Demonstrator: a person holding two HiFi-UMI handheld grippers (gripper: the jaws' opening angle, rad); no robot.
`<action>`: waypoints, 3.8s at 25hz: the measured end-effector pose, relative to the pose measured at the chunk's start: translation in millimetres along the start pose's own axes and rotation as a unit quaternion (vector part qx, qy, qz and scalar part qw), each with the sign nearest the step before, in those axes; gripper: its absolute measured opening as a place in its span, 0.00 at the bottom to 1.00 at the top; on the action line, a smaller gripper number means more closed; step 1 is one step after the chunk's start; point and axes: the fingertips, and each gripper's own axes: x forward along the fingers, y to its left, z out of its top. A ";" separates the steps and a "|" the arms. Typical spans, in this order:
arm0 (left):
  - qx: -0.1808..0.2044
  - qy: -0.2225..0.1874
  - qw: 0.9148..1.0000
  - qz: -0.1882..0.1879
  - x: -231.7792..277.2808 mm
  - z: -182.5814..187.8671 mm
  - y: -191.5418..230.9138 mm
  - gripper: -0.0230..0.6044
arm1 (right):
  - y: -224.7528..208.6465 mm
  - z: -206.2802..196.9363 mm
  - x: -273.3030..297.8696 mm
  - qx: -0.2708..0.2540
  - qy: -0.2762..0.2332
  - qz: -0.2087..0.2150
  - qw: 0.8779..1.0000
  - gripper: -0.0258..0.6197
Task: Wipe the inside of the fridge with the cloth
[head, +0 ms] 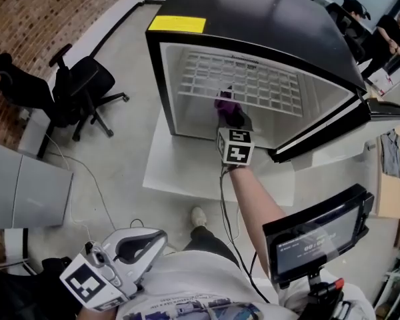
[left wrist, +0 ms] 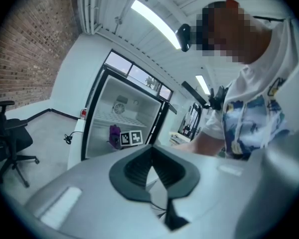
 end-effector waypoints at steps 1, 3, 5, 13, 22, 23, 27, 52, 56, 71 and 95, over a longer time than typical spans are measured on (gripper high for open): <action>0.006 0.004 1.000 -0.008 2.9 -1.8 -2.6 0.05 | -10.9 -0.5 -7.3 -0.001 -0.001 -0.010 1.000 0.16; 0.028 0.013 0.999 -0.023 9.0 -8.1 -6.3 0.05 | -34.4 -2.7 -21.3 -0.004 -0.002 -0.030 1.000 0.16; 0.033 0.015 0.998 -0.042 18.6 -8.6 -13.7 0.05 | -59.5 -7.6 -35.1 -0.006 0.002 -0.052 0.999 0.16; 0.020 0.023 0.996 -0.087 45.3 -3.3 -35.7 0.05 | -123.8 -36.8 -71.0 -0.017 0.036 -0.125 0.991 0.16; 0.030 0.038 0.996 -0.076 47.2 -12.5 -28.7 0.05 | -128.0 -73.1 -66.2 -0.029 0.080 -0.128 0.988 0.16; 0.029 0.038 0.996 -0.074 46.8 -12.6 -27.7 0.05 | -128.0 -77.4 -65.7 -0.030 0.085 -0.127 0.988 0.16; 0.036 0.037 0.996 -0.067 43.2 -13.5 -19.9 0.05 | -125.8 -86.5 -60.8 -0.038 0.096 -0.123 0.987 0.16; 0.000 0.005 1.000 -0.021 19.8 -6.7 -10.2 0.05 | -22.8 -81.2 -25.9 -0.031 0.086 -0.041 0.995 0.16; 0.003 0.004 1.000 -0.002 7.9 -10.3 -5.5 0.05 | 5.7 -78.9 -18.7 -0.035 0.084 -0.017 0.996 0.16; -0.005 -0.001 0.999 0.052 -22.2 -16.1 4.2 0.05 | 116.5 -71.6 7.4 -0.029 0.080 0.095 0.992 0.16; 0.021 0.020 0.996 -0.084 31.4 -12.9 -36.0 0.05 | 4.8 -38.9 -79.9 -0.019 0.034 0.034 0.999 0.16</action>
